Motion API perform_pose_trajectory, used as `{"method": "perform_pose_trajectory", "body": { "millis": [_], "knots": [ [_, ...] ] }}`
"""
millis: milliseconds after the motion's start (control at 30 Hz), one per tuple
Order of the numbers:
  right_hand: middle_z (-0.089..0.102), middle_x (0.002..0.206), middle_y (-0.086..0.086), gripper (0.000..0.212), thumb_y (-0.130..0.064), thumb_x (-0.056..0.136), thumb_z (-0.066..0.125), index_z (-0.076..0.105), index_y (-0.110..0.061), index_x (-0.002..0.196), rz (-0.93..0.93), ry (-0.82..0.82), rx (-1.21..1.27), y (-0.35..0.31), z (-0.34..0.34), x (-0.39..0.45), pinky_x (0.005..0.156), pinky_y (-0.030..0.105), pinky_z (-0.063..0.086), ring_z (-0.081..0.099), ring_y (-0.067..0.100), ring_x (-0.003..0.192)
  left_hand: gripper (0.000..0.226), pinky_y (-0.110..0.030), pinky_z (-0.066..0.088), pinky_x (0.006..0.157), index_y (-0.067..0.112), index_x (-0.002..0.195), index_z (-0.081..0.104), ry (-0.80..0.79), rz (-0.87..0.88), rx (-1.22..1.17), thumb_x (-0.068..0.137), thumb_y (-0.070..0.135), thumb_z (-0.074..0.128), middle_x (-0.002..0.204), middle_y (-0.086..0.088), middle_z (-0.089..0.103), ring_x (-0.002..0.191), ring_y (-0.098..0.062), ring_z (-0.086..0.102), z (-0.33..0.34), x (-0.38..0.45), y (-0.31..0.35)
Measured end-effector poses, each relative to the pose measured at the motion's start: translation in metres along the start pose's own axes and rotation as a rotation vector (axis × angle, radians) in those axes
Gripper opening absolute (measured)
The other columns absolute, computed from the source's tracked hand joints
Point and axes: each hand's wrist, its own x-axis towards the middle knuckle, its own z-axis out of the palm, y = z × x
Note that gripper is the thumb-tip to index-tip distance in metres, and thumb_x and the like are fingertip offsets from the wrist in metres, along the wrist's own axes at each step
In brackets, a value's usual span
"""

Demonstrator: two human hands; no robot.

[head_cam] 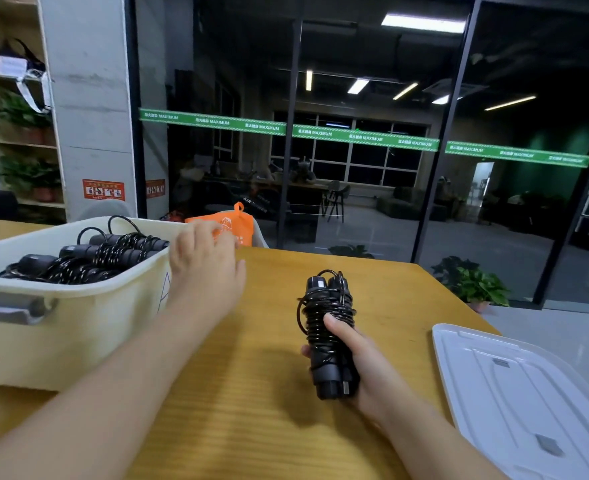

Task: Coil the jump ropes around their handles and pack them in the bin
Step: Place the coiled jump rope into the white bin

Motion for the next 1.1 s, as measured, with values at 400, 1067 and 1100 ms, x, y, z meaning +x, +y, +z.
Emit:
{"method": "perform_pose_trajectory", "body": {
  "millis": [400, 1067, 1100],
  "knots": [
    [0.069, 0.081, 0.019, 0.058, -0.043, 0.068, 0.07, 0.06, -0.005, 0.111, 0.049, 0.074, 0.094, -0.005, -0.004, 0.003, 0.062, 0.033, 0.047, 0.059, 0.028, 0.067, 0.063, -0.039, 0.029, 0.095, 0.01, 0.127, 0.045, -0.278, -0.279, 0.262, 0.082, 0.053, 0.052, 0.127, -0.016, 0.046, 0.117, -0.035, 0.044, -0.001, 0.024, -0.003],
    [0.069, 0.081, 0.017, 0.052, -0.038, 0.095, 0.039, 0.077, -0.005, 0.08, -0.25, 0.07, 0.229, -0.06, -0.005, -0.015, 0.07, 0.038, 0.043, 0.062, 0.027, 0.06, 0.025, -0.03, 0.018, 0.086, 0.029, 0.109, 0.043, -0.234, 0.014, -0.352, 0.085, 0.033, 0.052, 0.108, 0.01, 0.055, 0.111, -0.015, 0.044, -0.024, -0.026, 0.048],
    [0.069, 0.079, 0.017, 0.054, -0.038, 0.096, 0.039, 0.077, -0.004, 0.077, -0.269, 0.067, 0.208, -0.065, -0.003, -0.015, 0.071, 0.039, 0.042, 0.062, 0.027, 0.059, 0.023, -0.03, 0.018, 0.087, 0.03, 0.107, 0.044, -0.226, 0.023, -0.389, 0.085, 0.031, 0.052, 0.109, 0.011, 0.056, 0.11, -0.014, 0.045, -0.026, -0.024, 0.048]
  ]
}}
